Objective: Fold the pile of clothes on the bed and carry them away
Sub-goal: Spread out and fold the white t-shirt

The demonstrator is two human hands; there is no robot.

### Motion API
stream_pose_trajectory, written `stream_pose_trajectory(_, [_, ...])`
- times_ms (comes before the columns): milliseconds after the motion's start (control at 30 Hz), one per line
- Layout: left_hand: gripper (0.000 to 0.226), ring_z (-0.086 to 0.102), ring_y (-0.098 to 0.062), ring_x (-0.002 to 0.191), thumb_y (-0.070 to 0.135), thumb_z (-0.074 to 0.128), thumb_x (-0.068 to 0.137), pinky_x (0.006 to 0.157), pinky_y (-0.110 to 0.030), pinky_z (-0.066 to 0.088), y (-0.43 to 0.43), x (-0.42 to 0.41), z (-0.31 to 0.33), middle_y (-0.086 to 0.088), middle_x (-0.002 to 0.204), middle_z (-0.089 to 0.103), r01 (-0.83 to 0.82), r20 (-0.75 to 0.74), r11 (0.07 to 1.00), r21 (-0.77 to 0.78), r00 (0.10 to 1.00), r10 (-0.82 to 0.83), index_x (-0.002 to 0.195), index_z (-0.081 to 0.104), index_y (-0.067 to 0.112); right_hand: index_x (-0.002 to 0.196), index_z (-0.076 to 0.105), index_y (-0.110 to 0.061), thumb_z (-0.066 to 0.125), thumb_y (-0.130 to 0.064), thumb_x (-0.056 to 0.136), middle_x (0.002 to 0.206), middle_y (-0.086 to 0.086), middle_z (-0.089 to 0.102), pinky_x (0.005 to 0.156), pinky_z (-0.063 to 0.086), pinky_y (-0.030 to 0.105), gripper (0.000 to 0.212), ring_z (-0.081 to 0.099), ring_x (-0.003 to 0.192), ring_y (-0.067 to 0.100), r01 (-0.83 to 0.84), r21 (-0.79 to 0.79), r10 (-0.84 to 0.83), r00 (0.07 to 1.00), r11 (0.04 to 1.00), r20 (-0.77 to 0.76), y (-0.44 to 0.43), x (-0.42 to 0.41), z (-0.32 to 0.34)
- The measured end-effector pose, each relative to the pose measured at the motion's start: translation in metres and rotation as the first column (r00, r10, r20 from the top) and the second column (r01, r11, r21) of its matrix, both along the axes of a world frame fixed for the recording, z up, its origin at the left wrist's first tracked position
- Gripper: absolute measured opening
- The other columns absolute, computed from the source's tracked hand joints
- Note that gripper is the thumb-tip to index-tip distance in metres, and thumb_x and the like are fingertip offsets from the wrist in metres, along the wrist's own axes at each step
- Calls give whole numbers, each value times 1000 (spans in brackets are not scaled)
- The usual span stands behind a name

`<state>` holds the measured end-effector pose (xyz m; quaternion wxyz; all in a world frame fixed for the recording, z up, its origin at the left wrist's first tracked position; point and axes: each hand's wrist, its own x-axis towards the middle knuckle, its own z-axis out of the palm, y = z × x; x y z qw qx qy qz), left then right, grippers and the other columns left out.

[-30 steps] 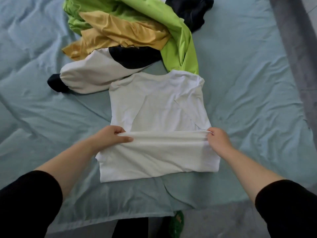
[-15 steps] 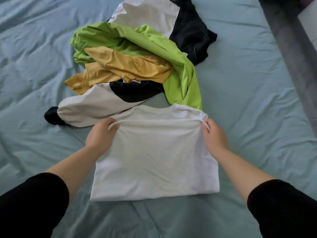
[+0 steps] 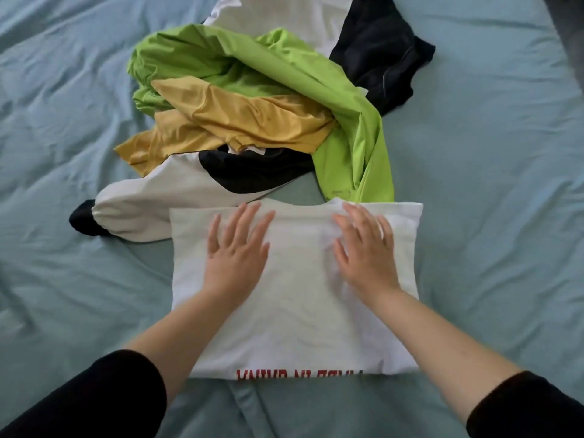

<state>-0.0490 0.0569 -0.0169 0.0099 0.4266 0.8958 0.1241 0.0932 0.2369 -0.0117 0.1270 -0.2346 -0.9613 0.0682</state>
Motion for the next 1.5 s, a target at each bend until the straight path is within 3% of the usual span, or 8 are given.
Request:
stream_pose_trajectory(200, [70,-14,-11,147,71,-1,86,118,-29,-10,-12,-45,-52,7,161,-16,130,209,916,-380,977,-52,145,-24,41,153,9,-26,19,-53,98,161,-7,8,114,-17,32,61,4,148,7,-132,-25,127,859,991,495,20,2,-47])
stream_pose_trajectory(500, [62,-19,-21,147,59,3,97,115,-50,-15,-14,21,-42,3,156,-29,94,56,954,-285,995,-82,151,-16,33,152,20,-22,22,-44,100,159,-3,9,119,-3,41,56,8,147,13,-70,-121,103,949,990,298,-61,10,-50])
stream_pose_trajectory(867, [109,27,-38,142,91,33,63,103,-75,21,-169,42,-31,-4,155,30,345,117,807,-480,936,-331,152,15,32,149,31,-23,26,-60,94,157,4,25,115,17,45,66,20,144,18,-212,-126,246,852,969,462,-57,154,-40])
stream_pose_trajectory(1033, [95,24,-30,142,78,53,73,114,-51,19,-174,80,0,-8,153,29,-57,231,961,-270,965,123,149,27,27,102,68,-31,55,-43,91,103,-15,69,82,42,17,21,59,97,12,229,-596,-90,963,770,254,-100,167,-2])
stream_pose_trajectory(1100, [87,38,-31,128,68,64,71,107,-44,32,-171,98,5,-12,136,44,-542,451,814,-207,686,571,137,40,17,83,69,-20,61,-39,90,73,-7,72,62,45,14,22,64,74,17,537,-827,-379,809,164,450,-116,170,5])
stream_pose_trajectory(1200, [79,55,-33,108,54,75,73,95,-39,43,-166,113,3,-18,121,54,-895,670,217,-391,-115,733,125,45,3,95,63,-7,59,-36,92,82,9,74,70,55,28,30,70,76,20,401,-719,-490,537,-568,687,-113,176,-2])
stream_pose_trajectory(1267, [65,63,-27,82,40,76,79,80,-35,54,-165,112,-4,-16,100,62,-897,768,17,-442,-369,523,120,51,-4,98,61,-10,60,-34,91,92,8,71,81,54,29,25,68,85,16,142,-738,-640,409,-660,651,-103,174,-8])
stream_pose_trajectory(1500, [4,65,-7,81,21,60,94,74,-22,48,-152,95,-4,2,98,66,-884,888,81,-460,-456,59,91,60,19,108,66,-18,70,-28,84,103,2,74,80,54,34,26,70,95,15,-284,-753,-804,257,-593,537,-97,151,-15])
